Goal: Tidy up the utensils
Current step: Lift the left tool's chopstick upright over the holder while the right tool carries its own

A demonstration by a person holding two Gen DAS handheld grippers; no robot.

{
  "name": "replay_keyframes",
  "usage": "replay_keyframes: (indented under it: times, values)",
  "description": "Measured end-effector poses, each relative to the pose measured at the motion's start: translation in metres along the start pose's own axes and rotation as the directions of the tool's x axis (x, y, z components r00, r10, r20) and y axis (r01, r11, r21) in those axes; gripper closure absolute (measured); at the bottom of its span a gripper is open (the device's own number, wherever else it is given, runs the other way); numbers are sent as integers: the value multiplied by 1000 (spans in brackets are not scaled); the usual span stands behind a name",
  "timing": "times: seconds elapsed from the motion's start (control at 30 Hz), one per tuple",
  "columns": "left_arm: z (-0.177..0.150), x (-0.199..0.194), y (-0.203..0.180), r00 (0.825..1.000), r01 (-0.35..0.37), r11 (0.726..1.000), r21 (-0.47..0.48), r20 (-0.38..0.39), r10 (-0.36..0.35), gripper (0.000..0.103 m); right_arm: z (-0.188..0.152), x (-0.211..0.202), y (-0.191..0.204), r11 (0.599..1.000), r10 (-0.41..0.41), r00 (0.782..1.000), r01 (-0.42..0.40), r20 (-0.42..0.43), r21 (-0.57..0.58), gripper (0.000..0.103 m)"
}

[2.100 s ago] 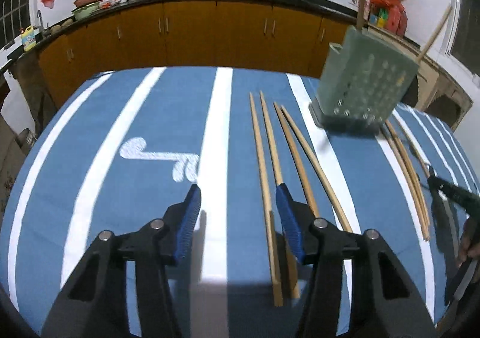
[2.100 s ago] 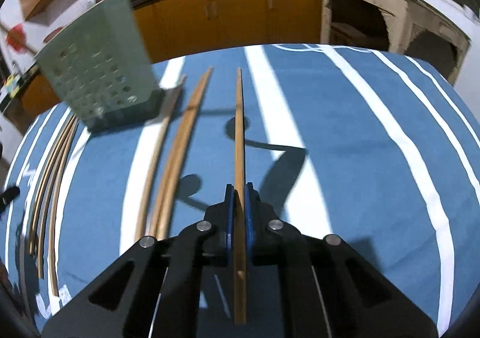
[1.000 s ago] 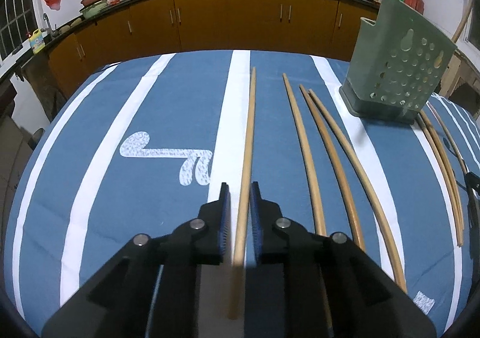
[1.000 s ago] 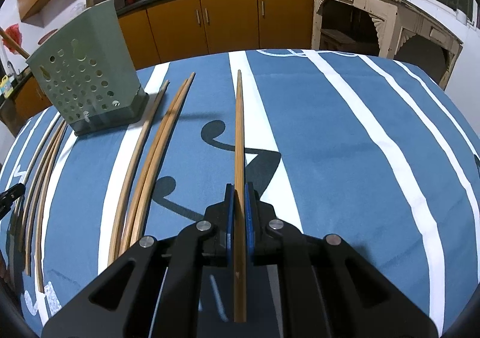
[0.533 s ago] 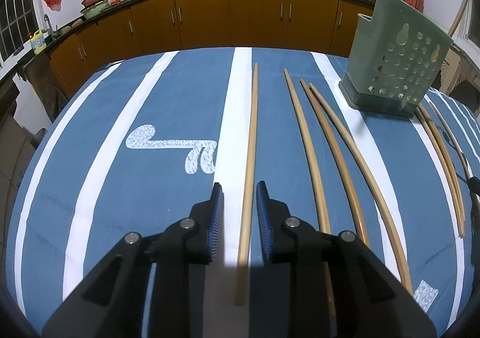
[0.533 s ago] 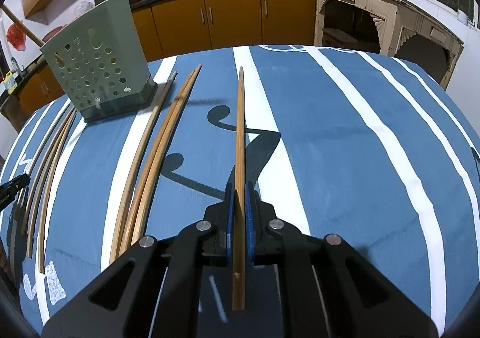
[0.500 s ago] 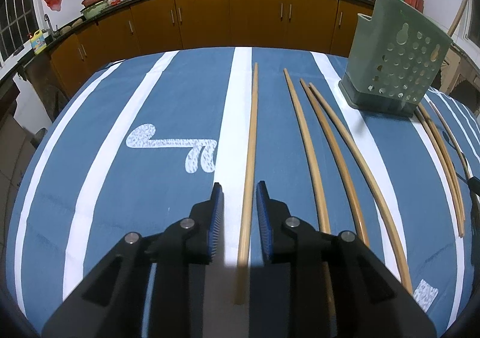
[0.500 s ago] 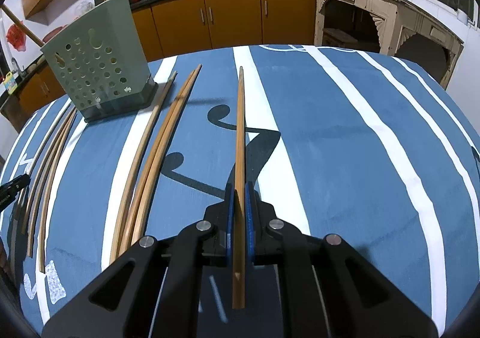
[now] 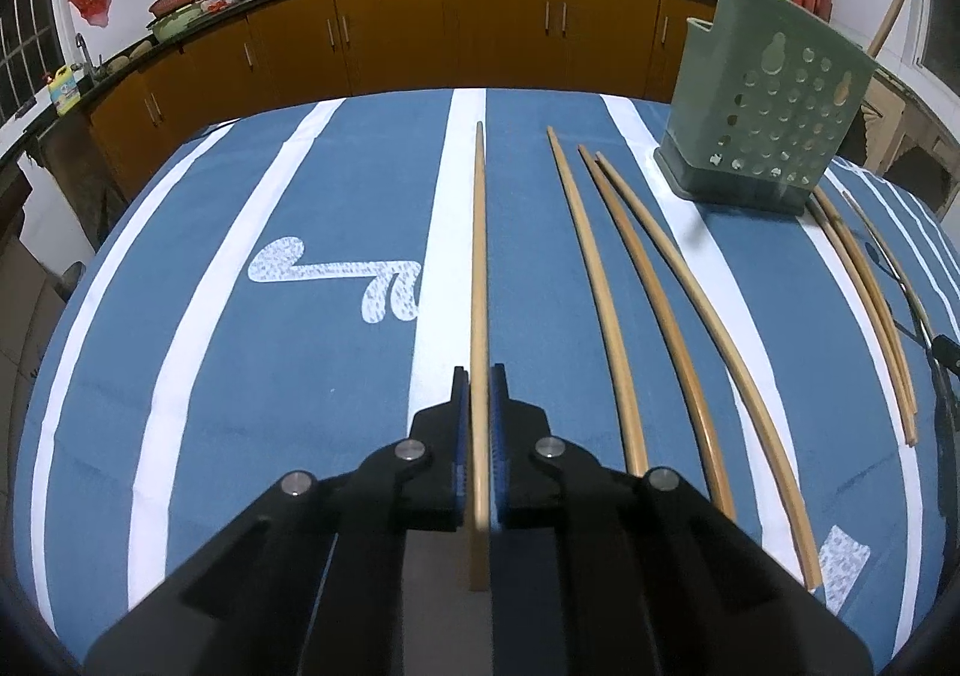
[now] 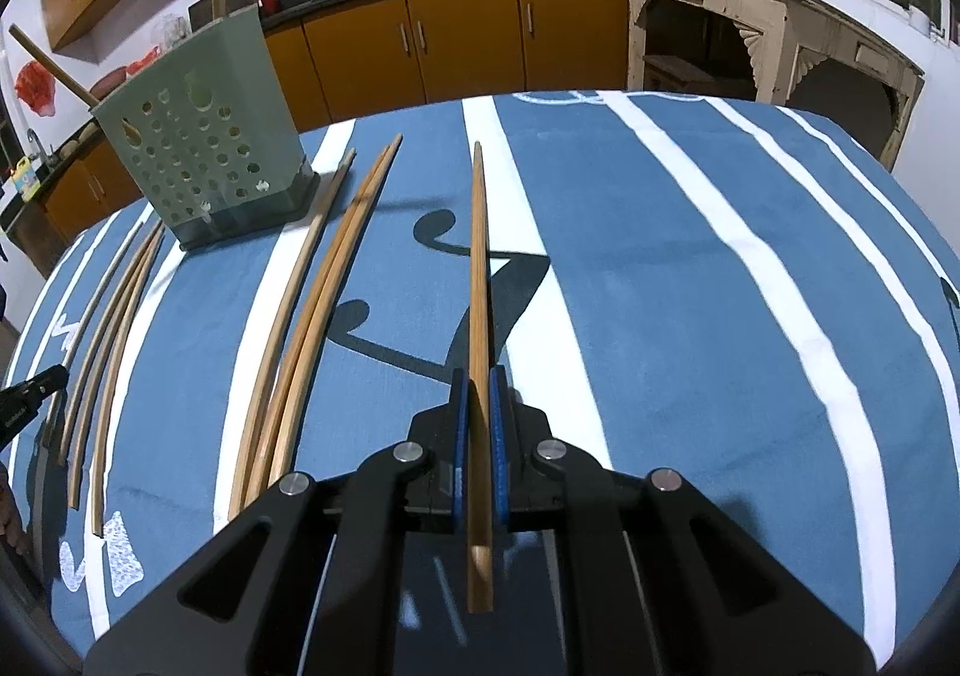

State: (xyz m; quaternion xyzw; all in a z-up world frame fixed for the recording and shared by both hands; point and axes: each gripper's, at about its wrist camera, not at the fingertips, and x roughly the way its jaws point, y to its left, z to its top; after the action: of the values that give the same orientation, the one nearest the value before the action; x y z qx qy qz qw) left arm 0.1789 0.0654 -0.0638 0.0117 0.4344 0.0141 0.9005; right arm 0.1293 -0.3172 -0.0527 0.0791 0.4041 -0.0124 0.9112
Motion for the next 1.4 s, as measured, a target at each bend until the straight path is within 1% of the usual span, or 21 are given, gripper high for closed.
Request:
replay_keyframes:
  times: [0.2, 0.47, 0.67, 0.87, 1.07, 1.4]
  values:
    - [4, -16, 3, 999, 13, 1000, 2, 29, -13, 95, 8, -16, -3, 1000, 7, 999, -7, 44, 5, 95]
    - [18, -51, 5, 992, 27, 999, 17, 125, -29, 95, 21, -37, -7, 999, 26, 993, -30, 117, 26, 95]
    - [30, -80, 5, 975, 58, 998, 9, 215, -58, 95, 31, -51, -6, 999, 36, 985, -42, 170, 31, 95]
    - [39, -101, 6, 957, 74, 997, 2, 282, -72, 95, 40, -62, -5, 998, 43, 976, -51, 212, 32, 95]
    - [47, -115, 7, 943, 87, 996, -3, 324, -81, 95, 47, -72, -1, 998, 56, 967, -64, 250, 24, 95]
    - [58, -133, 9, 925, 88, 996, 1, 371, -82, 95, 62, -89, 9, 995, 96, 947, -104, 305, 10, 95]
